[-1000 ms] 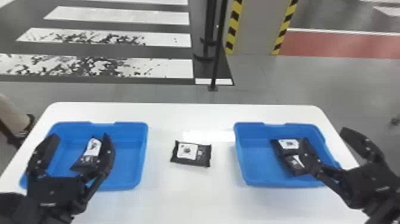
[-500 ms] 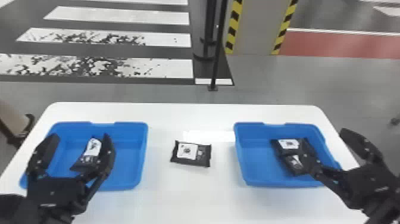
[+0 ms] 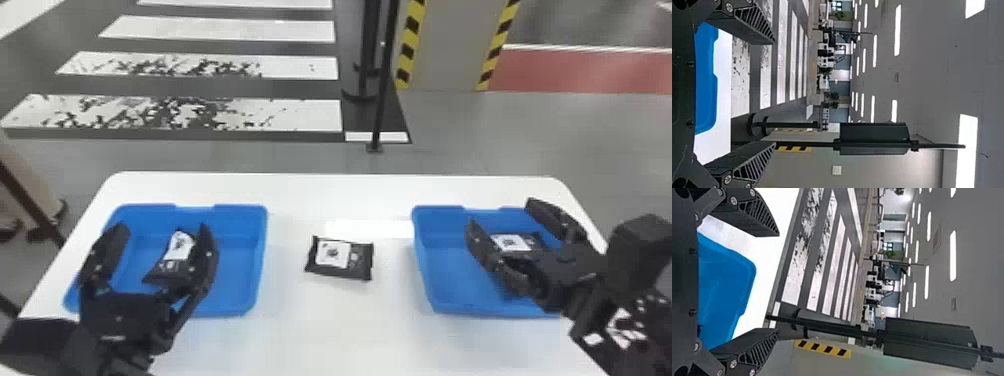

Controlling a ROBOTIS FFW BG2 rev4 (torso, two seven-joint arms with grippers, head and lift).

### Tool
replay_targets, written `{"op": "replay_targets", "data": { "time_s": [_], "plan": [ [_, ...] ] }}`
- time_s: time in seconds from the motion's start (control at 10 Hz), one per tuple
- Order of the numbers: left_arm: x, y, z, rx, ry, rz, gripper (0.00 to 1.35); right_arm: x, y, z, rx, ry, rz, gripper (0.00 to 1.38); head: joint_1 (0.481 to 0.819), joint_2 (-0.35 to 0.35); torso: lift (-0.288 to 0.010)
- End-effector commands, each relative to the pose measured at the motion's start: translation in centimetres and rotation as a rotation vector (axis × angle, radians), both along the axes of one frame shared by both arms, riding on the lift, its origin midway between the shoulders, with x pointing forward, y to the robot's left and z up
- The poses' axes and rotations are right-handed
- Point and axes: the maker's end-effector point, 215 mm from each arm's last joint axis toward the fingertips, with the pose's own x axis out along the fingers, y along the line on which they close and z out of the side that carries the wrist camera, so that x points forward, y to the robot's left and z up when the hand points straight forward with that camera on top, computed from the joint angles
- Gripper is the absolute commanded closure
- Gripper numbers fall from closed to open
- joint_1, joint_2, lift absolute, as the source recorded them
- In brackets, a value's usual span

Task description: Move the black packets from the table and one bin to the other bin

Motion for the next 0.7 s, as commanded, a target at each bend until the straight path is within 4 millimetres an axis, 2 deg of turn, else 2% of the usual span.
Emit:
{"op": "replay_targets", "data": {
  "time_s": [0.0,0.2,0.3,0.4,0.6],
  "plan": [
    [0.1,-0.1,0.0,-0.001,-0.001,-0.002,0.12,2.9,2.2,-2.1,0.018,0.048,0.058,0.16,0.695,-0.023,-0.11],
    [0.2,-0.4,0.1,0.003,-0.003,-0.006,0.12,5.6,5.7,-3.8,0.019,0.094,0.156,0.15,0.695,0.02,-0.11],
    [0.2,-0.4,0.1,0.002,0.0,-0.005,0.12,6.3,7.4,-4.5,0.015,0.111,0.195,0.14,0.695,0.039,-0.11],
    [0.2,-0.4,0.1,0.002,0.0,-0.005,0.12,6.8,9.0,-5.6,0.015,0.135,0.226,0.12,0.695,0.049,-0.11],
    [0.2,-0.8,-0.3,0.003,0.007,-0.016,0.12,7.1,13.8,-8.8,0.03,0.213,0.333,0.08,0.695,0.09,-0.11]
  ]
}}
